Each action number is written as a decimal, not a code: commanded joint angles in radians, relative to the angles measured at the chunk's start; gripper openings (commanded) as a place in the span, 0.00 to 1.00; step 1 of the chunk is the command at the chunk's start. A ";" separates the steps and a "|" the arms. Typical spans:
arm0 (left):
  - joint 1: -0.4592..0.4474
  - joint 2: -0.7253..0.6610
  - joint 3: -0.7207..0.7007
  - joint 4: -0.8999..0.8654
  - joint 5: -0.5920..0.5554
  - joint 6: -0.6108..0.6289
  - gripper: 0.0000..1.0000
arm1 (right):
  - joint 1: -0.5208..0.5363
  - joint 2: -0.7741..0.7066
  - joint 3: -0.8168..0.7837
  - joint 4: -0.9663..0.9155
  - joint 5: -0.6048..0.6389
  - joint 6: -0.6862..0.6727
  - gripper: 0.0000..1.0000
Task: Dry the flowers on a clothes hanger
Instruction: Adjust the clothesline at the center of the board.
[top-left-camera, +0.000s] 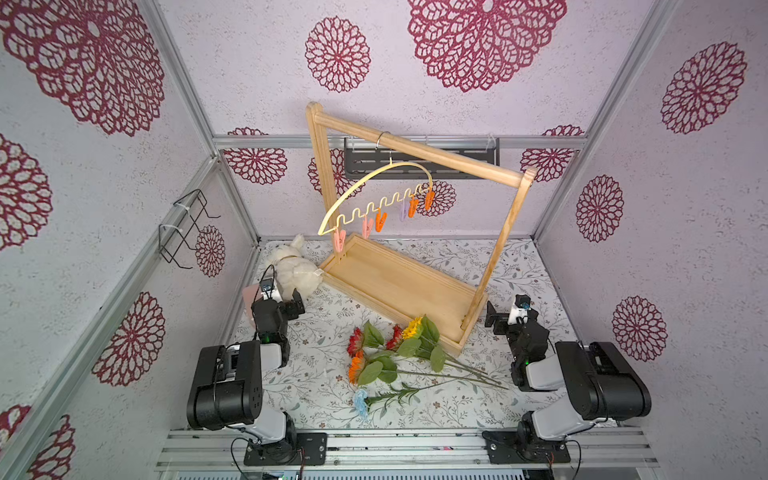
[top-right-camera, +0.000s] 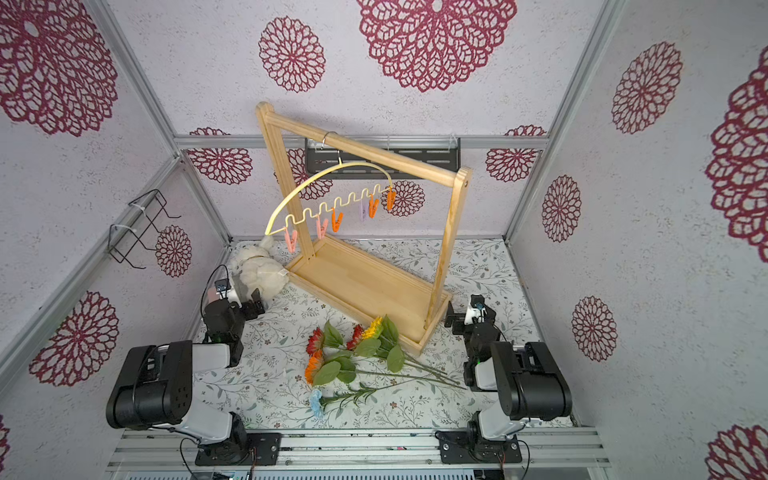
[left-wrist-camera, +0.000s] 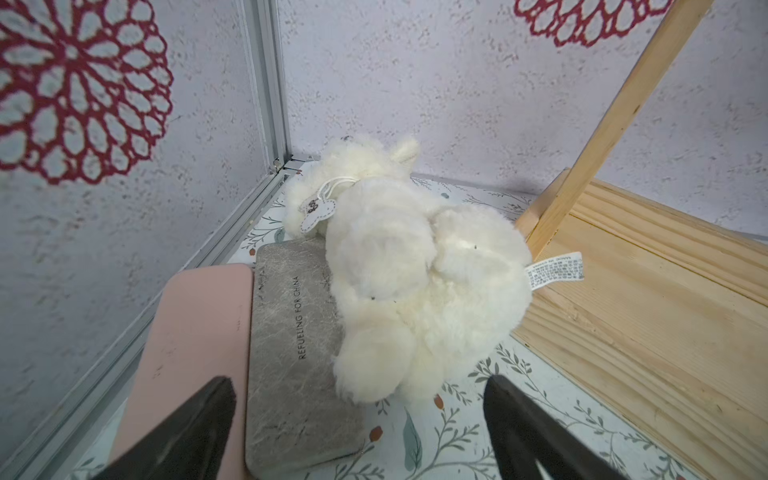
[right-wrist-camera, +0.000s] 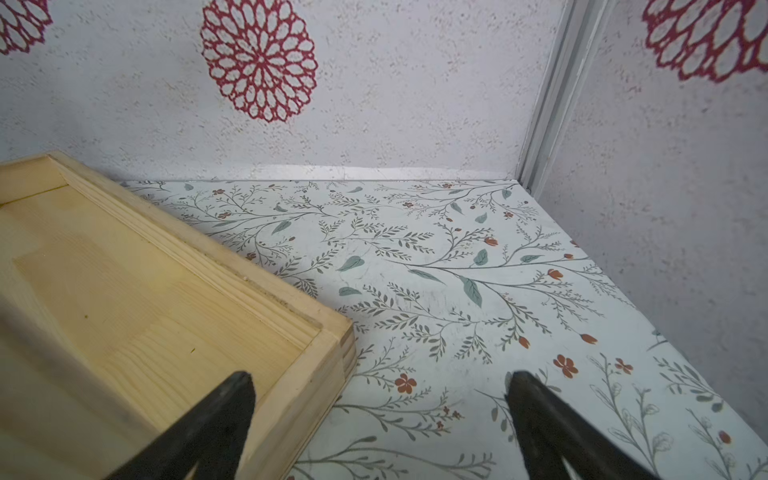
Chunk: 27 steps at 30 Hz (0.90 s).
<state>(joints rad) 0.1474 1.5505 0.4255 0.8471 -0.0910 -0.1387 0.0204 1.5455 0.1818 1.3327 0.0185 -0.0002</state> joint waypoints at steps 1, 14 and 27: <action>-0.003 0.000 0.005 0.010 -0.002 0.010 0.97 | 0.003 -0.012 0.020 0.022 -0.006 -0.003 0.99; -0.004 0.000 0.005 0.009 -0.001 0.010 0.97 | 0.003 -0.012 0.021 0.018 -0.005 -0.003 0.99; 0.001 -0.003 -0.001 0.016 0.007 0.008 0.97 | 0.003 -0.016 -0.009 0.070 0.003 0.002 0.99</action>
<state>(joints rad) 0.1474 1.5505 0.4255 0.8474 -0.0910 -0.1387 0.0204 1.5455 0.1810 1.3373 0.0193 -0.0002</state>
